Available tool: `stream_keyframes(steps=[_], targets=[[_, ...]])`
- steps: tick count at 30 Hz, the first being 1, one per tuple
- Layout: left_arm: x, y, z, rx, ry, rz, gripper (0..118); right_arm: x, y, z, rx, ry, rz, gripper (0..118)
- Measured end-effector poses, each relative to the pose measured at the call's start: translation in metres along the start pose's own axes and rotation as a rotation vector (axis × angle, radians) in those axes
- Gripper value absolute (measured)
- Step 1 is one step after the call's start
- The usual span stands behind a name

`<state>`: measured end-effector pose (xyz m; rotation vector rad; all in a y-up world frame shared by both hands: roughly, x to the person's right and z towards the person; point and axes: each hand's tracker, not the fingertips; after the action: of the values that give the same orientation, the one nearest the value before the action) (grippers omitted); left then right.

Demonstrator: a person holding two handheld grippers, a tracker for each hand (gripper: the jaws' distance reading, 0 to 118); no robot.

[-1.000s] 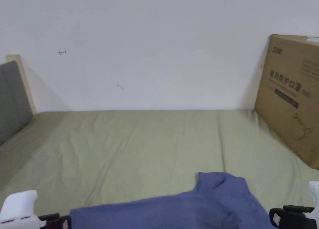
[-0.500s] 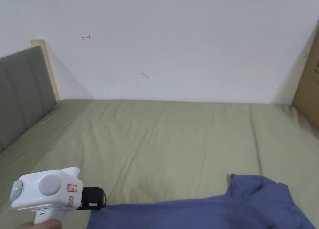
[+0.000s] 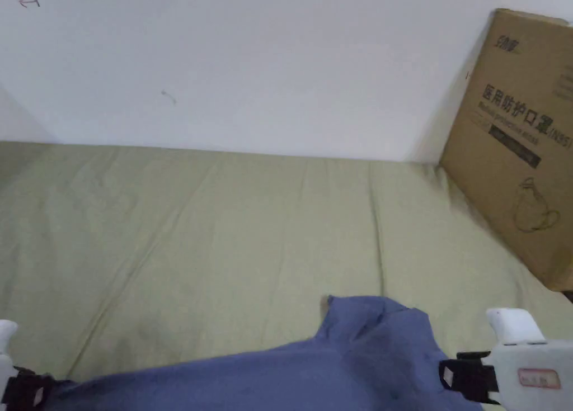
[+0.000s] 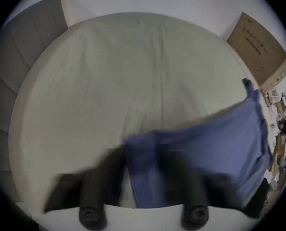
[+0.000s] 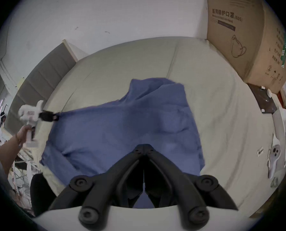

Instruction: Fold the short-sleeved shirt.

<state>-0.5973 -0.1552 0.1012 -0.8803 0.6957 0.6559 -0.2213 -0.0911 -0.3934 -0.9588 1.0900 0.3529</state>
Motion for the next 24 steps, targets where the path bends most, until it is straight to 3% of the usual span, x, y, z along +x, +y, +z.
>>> stream_keyframes(steps=[4,5,6,7,11,13,15,16,17,19,21,24], targets=[[0.035,-0.012,0.043,0.048,0.007,-0.070,2,0.027,0.051,-0.048,-0.021,-0.043,-0.152,1],[0.037,-0.009,0.042,0.045,0.007,-0.074,2,0.033,0.064,-0.066,-0.070,-0.069,-0.188,38],[0.040,-0.011,0.045,0.047,0.007,-0.077,2,0.042,0.068,-0.083,-0.119,-0.107,-0.214,86],[0.041,-0.013,0.047,0.049,0.007,-0.078,2,0.047,0.074,-0.093,-0.074,-0.104,-0.248,109],[0.035,-0.014,0.051,0.082,0.011,-0.065,2,0.064,0.098,-0.144,-0.149,-0.080,-0.331,108],[0.039,-0.013,0.055,0.084,0.014,-0.062,2,0.065,0.104,-0.159,-0.197,-0.105,-0.288,100],[0.040,-0.013,0.053,0.077,0.019,-0.064,2,0.042,0.098,-0.137,-0.199,-0.134,-0.210,96],[0.041,-0.014,0.053,0.078,0.026,-0.066,2,0.038,0.097,-0.131,-0.180,-0.133,-0.178,84],[0.038,-0.012,0.053,0.079,0.031,-0.066,2,0.035,0.097,-0.124,-0.160,-0.097,-0.165,47],[0.038,-0.013,0.056,0.083,0.033,-0.061,2,0.029,0.104,-0.108,-0.113,-0.047,-0.118,9],[0.038,-0.012,0.066,0.106,0.030,-0.046,2,0.023,0.104,-0.076,-0.054,-0.084,-0.038,5],[0.046,-0.013,0.093,0.170,0.024,-0.034,2,0.027,0.104,-0.020,0.033,-0.073,-0.041,5]])
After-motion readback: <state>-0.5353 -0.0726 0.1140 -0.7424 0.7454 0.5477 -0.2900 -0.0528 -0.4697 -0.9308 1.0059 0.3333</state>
